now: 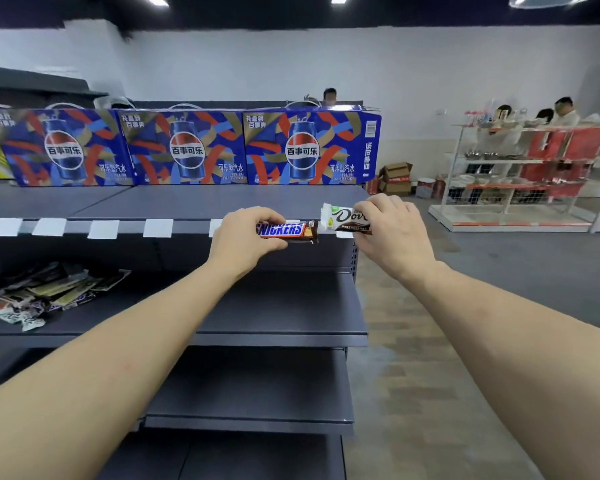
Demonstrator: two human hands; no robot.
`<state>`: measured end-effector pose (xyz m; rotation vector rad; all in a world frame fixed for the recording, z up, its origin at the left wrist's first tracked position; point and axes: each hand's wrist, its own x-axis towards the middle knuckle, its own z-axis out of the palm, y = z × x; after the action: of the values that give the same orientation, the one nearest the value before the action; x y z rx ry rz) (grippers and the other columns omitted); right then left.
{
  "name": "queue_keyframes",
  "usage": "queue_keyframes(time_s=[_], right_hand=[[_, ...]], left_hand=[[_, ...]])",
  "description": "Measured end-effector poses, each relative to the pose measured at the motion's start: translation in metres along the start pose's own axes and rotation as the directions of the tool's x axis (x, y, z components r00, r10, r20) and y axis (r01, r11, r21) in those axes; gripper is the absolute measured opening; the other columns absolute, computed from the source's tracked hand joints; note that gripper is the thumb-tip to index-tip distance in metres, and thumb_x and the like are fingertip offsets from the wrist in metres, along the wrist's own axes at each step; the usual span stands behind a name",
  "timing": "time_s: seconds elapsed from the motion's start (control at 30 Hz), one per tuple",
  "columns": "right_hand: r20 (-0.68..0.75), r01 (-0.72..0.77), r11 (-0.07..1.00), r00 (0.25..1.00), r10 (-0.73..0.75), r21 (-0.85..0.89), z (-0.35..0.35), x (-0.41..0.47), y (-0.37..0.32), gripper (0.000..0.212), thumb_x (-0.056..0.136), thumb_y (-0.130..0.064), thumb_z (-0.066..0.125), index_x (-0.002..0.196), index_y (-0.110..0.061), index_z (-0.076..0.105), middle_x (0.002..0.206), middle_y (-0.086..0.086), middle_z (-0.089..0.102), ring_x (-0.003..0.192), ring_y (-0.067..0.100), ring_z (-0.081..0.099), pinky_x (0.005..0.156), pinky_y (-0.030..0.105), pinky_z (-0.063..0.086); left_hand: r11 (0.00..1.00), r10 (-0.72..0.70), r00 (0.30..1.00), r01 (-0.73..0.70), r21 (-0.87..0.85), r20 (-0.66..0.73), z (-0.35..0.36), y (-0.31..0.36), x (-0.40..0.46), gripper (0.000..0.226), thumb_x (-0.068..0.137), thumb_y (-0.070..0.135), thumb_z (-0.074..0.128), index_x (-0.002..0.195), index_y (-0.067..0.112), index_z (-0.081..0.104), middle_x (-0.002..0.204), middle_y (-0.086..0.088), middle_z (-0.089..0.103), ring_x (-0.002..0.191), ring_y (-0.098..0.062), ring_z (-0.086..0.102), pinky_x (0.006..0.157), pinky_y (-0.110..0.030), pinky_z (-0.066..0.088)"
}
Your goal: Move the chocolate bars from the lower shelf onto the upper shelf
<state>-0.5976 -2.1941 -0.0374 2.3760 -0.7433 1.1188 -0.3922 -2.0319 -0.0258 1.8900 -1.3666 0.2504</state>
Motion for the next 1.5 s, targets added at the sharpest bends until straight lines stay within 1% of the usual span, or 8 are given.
queue_keyframes(time_s=[0.2, 0.43, 0.7, 1.03, 1.13, 1.23, 1.33, 1.5], right_hand=[[-0.010, -0.091, 0.969, 0.995, 0.096, 0.228, 0.006, 0.016, 0.001, 0.040, 0.076, -0.023, 0.078, 0.113, -0.017, 0.068, 0.104, 0.004, 0.062, 0.090, 0.026, 0.059, 0.075, 0.036, 0.049], [0.163, -0.220, 0.959, 0.968, 0.191, 0.181, 0.035, 0.054, 0.012, 0.044, 0.081, -0.025, 0.071, 0.124, -0.015, 0.064, 0.119, 0.002, 0.064, 0.110, 0.023, 0.057, 0.088, 0.037, 0.048], [0.252, -0.173, 0.970, 0.959, 0.128, 0.168, 0.075, 0.098, 0.030, 0.050, 0.085, -0.016, 0.071, 0.133, -0.009, 0.055, 0.130, 0.008, 0.057, 0.123, 0.024, 0.049, 0.098, 0.035, 0.045], [0.347, -0.204, 0.976, 0.923, 0.165, 0.080, 0.130, 0.124, 0.060, 0.040, 0.081, -0.022, 0.074, 0.119, -0.017, 0.063, 0.118, 0.002, 0.057, 0.110, 0.023, 0.055, 0.085, 0.037, 0.051], [0.367, -0.202, 0.976, 0.917, 0.157, 0.086, 0.144, 0.131, 0.072, 0.041, 0.081, -0.026, 0.075, 0.120, -0.019, 0.063, 0.120, 0.001, 0.057, 0.111, 0.023, 0.055, 0.084, 0.036, 0.051], [0.396, -0.171, 0.982, 0.910, 0.124, 0.085, 0.156, 0.139, 0.080, 0.043, 0.082, -0.029, 0.074, 0.123, -0.022, 0.062, 0.119, -0.001, 0.056, 0.113, 0.021, 0.054, 0.084, 0.035, 0.050], [0.420, -0.163, 0.982, 0.901, 0.107, 0.098, 0.167, 0.147, 0.087, 0.046, 0.085, -0.032, 0.074, 0.127, -0.024, 0.059, 0.120, -0.002, 0.054, 0.115, 0.020, 0.051, 0.084, 0.035, 0.050], [0.456, -0.187, 0.973, 0.884, 0.109, 0.131, 0.185, 0.156, 0.100, 0.049, 0.088, -0.031, 0.072, 0.134, -0.023, 0.056, 0.125, -0.001, 0.051, 0.122, 0.021, 0.046, 0.090, 0.037, 0.049]], left_hand=[[0.999, 0.027, 0.999, -0.026, 0.040, -0.022, 0.003, -0.009, 0.018, 0.033, 0.082, 0.039, 0.073, 0.114, 0.035, 0.066, 0.108, 0.014, 0.067, 0.095, -0.007, 0.054, 0.075, -0.029, 0.046], [0.986, 0.112, 0.994, -0.110, 0.125, -0.007, 0.010, -0.030, 0.074, 0.031, 0.086, 0.033, 0.070, 0.116, 0.030, 0.062, 0.109, 0.010, 0.063, 0.099, -0.009, 0.051, 0.078, -0.030, 0.045], [0.970, 0.187, 0.982, -0.190, 0.149, 0.033, 0.018, -0.068, 0.150, 0.035, 0.083, 0.035, 0.073, 0.115, 0.029, 0.061, 0.111, 0.010, 0.062, 0.101, -0.011, 0.052, 0.083, -0.033, 0.045], [0.955, 0.220, 0.967, -0.240, 0.172, 0.127, 0.041, -0.087, 0.209, 0.028, 0.081, 0.033, 0.075, 0.107, 0.031, 0.064, 0.104, 0.010, 0.065, 0.094, -0.013, 0.054, 0.080, -0.040, 0.048], [0.940, 0.235, 0.966, -0.253, 0.230, 0.105, 0.053, -0.085, 0.221, 0.026, 0.081, 0.036, 0.075, 0.105, 0.033, 0.066, 0.098, 0.011, 0.067, 0.092, -0.016, 0.057, 0.089, -0.038, 0.043], [0.925, 0.210, 0.970, -0.238, 0.295, 0.124, 0.069, -0.082, 0.233, 0.022, 0.082, 0.037, 0.072, 0.102, 0.035, 0.063, 0.094, 0.014, 0.066, 0.093, -0.012, 0.057, 0.114, -0.042, 0.023], [0.916, 0.161, 0.979, -0.196, 0.349, 0.127, 0.083, -0.078, 0.243, 0.021, 0.084, 0.035, 0.071, 0.103, 0.032, 0.062, 0.093, 0.013, 0.066, 0.094, -0.013, 0.058, 0.118, -0.043, 0.012], [0.892, 0.130, 0.987, -0.159, 0.422, 0.097, 0.101, -0.070, 0.253, 0.019, 0.085, 0.035, 0.070, 0.100, 0.030, 0.060, 0.090, 0.010, 0.067, 0.086, -0.016, 0.054, 0.107, -0.039, 0.029]])
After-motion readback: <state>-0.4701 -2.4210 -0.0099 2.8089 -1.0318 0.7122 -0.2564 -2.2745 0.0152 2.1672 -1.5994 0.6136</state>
